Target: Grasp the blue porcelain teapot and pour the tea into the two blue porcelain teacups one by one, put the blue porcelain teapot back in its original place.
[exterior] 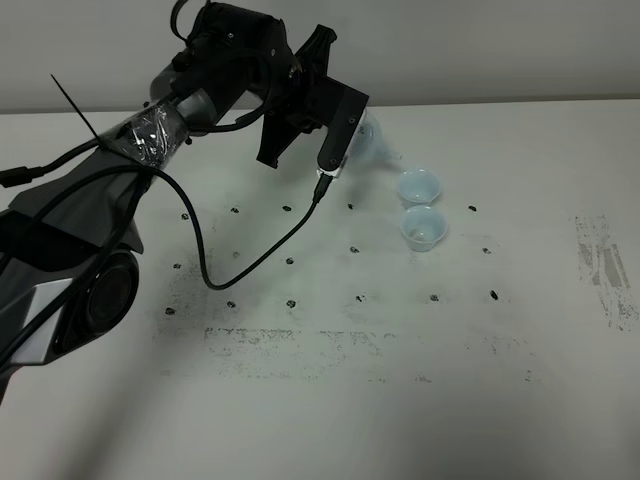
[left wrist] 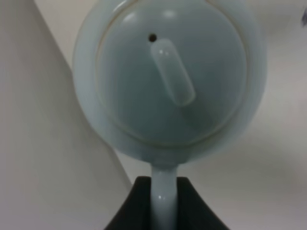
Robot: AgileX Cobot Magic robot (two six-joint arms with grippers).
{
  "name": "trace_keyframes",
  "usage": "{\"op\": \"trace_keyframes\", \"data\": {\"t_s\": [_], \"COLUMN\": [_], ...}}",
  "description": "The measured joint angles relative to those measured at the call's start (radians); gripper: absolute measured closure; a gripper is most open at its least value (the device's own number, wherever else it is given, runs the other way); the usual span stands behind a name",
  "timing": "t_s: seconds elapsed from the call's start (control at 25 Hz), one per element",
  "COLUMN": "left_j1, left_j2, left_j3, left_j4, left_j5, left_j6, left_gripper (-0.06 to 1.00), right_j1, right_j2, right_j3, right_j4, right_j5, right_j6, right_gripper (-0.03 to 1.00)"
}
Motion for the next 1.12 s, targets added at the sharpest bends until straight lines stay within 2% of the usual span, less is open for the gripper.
{"op": "trace_keyframes", "data": {"t_s": [0.12,0.44,1.12], "left_j1": [-0.016,-0.045,-0.106], "left_j2": [0.0,0.0,0.0], "left_j3": [0.0,0.0,0.0], "left_j4": [0.053,0.119,0.25], "left_j5": [-0.001,-0.011,-0.021], "left_j6": [-0.06,-0.116,-0.127], "left_gripper": [0.88,0.88,0.88], "right_j1": [0.0,0.0,0.0], "right_j2": [0.0,0.0,0.0], "right_j3": [0.0,0.0,0.0], "right_j4": [0.0,0.0,0.0], "right_j5": [0.0,0.0,0.0], "right_j6": [0.0,0.0,0.0], "right_gripper": [0.38,0.38,0.38]}}
